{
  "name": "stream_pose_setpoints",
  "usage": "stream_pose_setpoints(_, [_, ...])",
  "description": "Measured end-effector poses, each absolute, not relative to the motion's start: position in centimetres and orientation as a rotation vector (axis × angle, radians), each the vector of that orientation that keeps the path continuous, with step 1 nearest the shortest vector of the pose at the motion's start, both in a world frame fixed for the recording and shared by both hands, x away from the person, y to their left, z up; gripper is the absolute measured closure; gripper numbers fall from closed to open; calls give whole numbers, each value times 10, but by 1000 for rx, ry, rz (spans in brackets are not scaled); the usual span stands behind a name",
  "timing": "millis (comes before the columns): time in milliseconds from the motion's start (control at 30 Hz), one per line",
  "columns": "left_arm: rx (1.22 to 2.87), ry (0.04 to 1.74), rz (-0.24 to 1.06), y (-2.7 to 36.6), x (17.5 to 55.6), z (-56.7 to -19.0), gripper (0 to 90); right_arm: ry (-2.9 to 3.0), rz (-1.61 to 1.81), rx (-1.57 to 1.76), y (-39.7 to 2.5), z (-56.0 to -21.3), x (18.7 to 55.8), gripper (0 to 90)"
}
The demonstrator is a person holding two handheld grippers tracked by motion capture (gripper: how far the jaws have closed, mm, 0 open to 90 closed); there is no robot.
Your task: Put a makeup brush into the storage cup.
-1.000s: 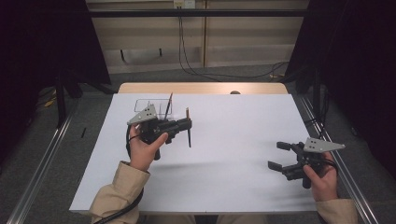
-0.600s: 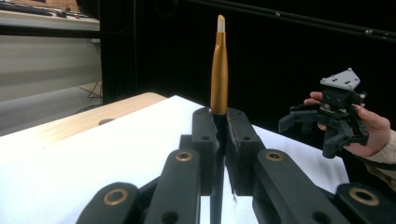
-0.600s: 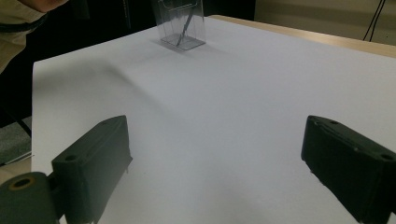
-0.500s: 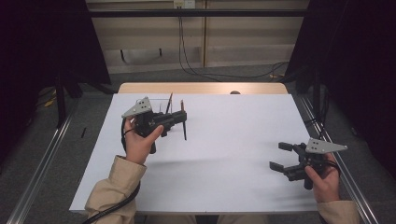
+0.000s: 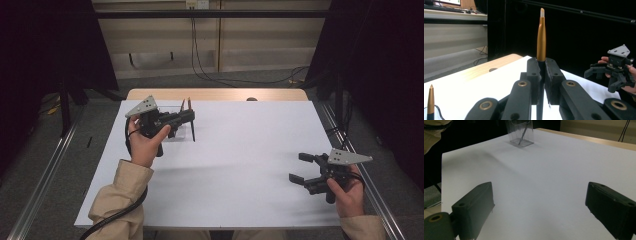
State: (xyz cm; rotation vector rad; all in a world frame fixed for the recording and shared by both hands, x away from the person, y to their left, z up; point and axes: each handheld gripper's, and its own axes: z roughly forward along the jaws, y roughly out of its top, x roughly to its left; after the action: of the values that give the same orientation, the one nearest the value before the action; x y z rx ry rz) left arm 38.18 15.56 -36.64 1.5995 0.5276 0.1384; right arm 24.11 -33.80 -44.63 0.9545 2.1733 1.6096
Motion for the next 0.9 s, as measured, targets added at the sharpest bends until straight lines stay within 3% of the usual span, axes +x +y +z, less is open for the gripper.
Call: stream_pose_setpoints(900, [1598, 591, 268, 172, 406, -353, 835, 2170, 1587, 966, -341, -447, 234, 81])
